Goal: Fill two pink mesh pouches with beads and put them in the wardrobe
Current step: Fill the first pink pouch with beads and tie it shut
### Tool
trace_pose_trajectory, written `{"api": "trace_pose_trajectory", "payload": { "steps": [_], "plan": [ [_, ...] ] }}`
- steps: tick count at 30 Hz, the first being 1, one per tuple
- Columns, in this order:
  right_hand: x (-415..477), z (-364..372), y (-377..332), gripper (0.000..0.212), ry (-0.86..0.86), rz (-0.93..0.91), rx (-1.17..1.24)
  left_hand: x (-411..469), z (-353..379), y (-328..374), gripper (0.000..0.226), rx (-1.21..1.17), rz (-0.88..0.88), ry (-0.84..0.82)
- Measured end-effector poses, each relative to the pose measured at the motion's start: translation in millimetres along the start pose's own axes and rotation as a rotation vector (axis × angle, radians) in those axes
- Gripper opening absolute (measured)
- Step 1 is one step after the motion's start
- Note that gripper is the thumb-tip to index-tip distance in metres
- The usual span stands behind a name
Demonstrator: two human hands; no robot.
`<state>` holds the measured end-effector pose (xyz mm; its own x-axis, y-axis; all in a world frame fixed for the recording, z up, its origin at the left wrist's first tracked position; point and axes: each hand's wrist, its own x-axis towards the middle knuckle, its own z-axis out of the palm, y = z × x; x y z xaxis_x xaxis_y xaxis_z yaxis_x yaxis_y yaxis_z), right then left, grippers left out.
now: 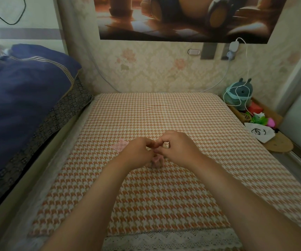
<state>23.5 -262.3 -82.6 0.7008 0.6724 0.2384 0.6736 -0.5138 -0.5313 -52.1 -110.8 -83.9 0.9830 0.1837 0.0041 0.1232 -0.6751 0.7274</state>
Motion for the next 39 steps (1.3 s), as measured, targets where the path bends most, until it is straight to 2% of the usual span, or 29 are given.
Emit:
{"api": "trace_pose_trajectory", "payload": {
  "steps": [5, 10, 14, 17, 23, 27, 32, 37, 39],
  "plan": [
    [2, -1, 2, 0.014, -0.081, 0.036, -0.101, 3, -4, -6, 0.031, -0.019, -0.005, 0.03],
    [0, -4, 6, 0.032, -0.128, 0.122, -0.08, 10, -8, -17, 0.029, -0.028, 0.001, 0.162],
    [-1, -7, 7, 0.032, -0.114, 0.109, -0.03, 15, -1, -31, 0.031, 0.027, -0.027, 0.219],
    [0, -8, 7, 0.034, -0.107, 0.092, -0.013, 22, 13, -44, 0.034, 0.101, -0.04, 0.177],
    [4, -3, 10, 0.031, -0.084, 0.094, -0.012, 37, 27, -60, 0.054, 0.291, 0.049, 0.077],
    [5, -2, 11, 0.03, -0.079, 0.076, -0.014, 40, 28, -63, 0.032, 0.389, 0.051, 0.072],
    [7, 2, 17, 0.028, -0.089, 0.099, -0.03, 44, 29, -68, 0.013, 0.266, -0.007, 0.193],
    [7, 5, 18, 0.027, -0.086, 0.097, -0.009, 40, 27, -69, 0.009, 0.224, -0.058, 0.226],
    [6, 5, 16, 0.025, -0.086, 0.097, -0.013, 39, 29, -68, 0.017, 0.225, -0.053, 0.186]
  ]
}}
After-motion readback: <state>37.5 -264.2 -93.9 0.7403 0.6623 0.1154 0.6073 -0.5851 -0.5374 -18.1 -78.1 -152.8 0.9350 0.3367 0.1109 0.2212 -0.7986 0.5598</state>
